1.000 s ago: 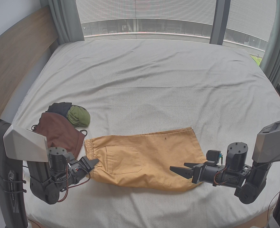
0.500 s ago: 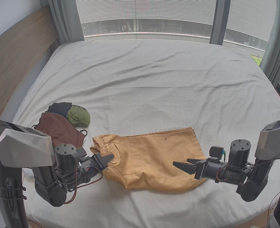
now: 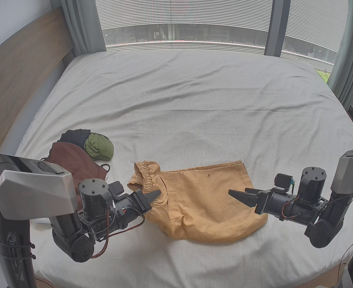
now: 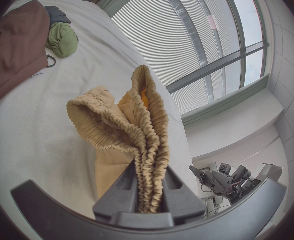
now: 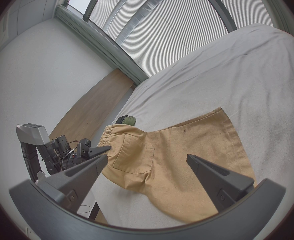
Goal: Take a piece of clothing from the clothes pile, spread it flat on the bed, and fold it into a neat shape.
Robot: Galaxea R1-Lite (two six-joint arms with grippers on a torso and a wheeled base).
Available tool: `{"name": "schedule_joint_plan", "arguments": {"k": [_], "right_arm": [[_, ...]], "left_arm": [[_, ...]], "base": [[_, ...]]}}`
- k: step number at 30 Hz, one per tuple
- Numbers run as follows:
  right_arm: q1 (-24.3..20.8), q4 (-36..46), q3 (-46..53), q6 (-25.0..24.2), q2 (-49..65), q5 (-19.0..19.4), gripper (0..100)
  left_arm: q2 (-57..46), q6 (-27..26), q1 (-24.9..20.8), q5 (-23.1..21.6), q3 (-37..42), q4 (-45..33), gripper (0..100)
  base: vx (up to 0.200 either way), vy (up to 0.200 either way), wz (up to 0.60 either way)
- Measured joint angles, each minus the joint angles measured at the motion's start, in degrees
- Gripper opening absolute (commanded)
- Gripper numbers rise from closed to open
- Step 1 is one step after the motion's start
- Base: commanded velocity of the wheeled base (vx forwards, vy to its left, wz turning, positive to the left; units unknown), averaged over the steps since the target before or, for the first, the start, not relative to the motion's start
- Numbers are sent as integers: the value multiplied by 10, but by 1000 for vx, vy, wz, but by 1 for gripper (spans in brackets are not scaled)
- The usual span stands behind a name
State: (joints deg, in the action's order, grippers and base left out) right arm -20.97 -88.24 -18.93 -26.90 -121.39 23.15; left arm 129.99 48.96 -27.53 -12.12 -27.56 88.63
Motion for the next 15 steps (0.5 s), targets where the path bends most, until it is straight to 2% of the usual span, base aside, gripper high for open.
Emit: {"name": "schedule_joint_plan", "arguments": {"k": [15], "right_arm": [[28,0,-4,-1,15,14,100]], "left_arm": [[10,4,-47,2,-65,0,0]], "base": [[0,0,0]]}}
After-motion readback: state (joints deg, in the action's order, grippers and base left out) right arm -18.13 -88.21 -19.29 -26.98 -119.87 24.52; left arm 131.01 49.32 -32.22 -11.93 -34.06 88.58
